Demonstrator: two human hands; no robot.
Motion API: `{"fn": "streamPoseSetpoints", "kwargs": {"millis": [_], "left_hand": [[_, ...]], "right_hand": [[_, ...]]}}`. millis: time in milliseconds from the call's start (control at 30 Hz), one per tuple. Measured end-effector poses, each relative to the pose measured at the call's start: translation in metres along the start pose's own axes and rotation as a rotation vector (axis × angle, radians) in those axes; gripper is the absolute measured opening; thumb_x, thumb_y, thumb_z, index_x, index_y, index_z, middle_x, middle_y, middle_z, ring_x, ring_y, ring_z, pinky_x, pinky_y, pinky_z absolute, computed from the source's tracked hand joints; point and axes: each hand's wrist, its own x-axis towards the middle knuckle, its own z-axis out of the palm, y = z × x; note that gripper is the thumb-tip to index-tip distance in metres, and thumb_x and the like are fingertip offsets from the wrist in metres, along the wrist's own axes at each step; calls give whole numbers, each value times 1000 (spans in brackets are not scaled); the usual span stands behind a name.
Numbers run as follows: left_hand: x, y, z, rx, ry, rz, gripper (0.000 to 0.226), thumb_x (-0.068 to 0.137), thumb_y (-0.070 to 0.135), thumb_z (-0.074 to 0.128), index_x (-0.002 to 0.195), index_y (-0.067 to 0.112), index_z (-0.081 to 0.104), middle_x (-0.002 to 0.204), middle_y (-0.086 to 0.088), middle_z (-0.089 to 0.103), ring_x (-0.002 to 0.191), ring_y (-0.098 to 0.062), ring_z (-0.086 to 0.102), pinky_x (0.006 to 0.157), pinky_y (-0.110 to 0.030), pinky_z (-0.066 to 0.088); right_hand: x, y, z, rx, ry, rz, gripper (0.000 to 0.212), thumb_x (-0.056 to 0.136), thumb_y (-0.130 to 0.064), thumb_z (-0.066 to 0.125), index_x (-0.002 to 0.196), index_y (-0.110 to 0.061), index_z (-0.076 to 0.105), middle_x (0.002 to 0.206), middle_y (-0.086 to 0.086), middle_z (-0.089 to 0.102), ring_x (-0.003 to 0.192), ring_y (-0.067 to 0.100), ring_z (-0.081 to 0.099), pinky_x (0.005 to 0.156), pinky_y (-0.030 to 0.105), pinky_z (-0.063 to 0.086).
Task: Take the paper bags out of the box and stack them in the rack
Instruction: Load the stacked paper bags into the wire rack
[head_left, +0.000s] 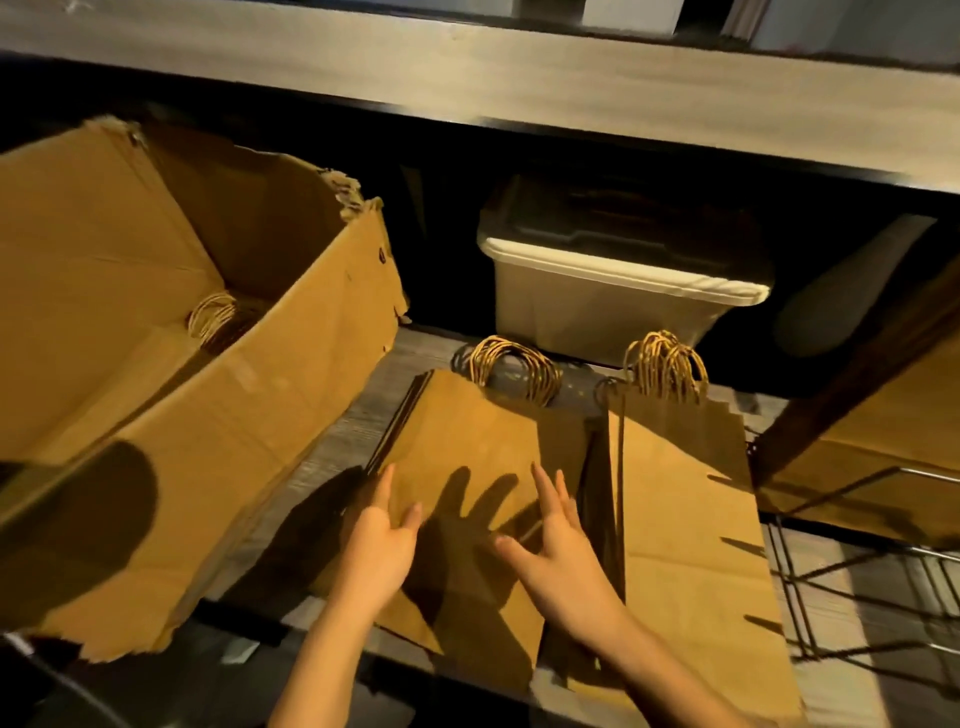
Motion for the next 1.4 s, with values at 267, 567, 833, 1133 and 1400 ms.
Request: {"fn": "streamPoseSetpoints", "kwargs": {"millis": [267, 567, 833, 1133, 1400], "left_hand": [[7, -9, -9, -27, -29, 4, 58, 97, 24, 48, 148, 32, 22, 153, -3, 30, 139, -25, 28, 110, -40, 29], [1, -17, -12, 24, 21, -24, 46, 98, 35, 42, 144, 33, 32, 147, -1, 38, 131, -26, 39, 99, -37, 37], [-19, -27, -10, -3, 44, -48, 44, 98, 40, 38, 141, 33, 35, 147, -1, 38, 132, -25, 38, 104, -40, 34], [-53, -25, -5, -100, 207, -1, 45, 99, 37, 38, 142, 24, 37, 146, -4, 41, 133, -24, 38, 107, -40, 33], [-66, 2, 25, -607, 224, -126, 46, 94, 44, 48, 136, 25, 46, 132, 0, 52, 115, -21, 49, 103, -41, 37]], "right_hand": [[2, 11, 17, 343, 136, 206, 111, 56, -55, 65, 148, -40, 3, 153, 3, 29, 140, 28, 29, 113, 48, 30], [-15, -7, 1, 796, 256, 110, 73, 92, -10, 57, 148, -31, 17, 119, -20, 47, 97, 1, 51, 75, 17, 44], [-21, -16, 0, 1061, 28, 196, 42, 92, -9, 54, 130, -23, 49, 114, 7, 67, 104, 25, 64, 92, 43, 51], [-41, -16, -15, 919, -239, -33, 46, 87, -6, 56, 125, -33, 54, 114, 2, 69, 103, 20, 66, 84, 34, 52], [-60, -3, -78, 809, -196, -246, 38, 83, -14, 56, 115, -34, 55, 108, -12, 70, 99, 9, 66, 79, 20, 53]]}}
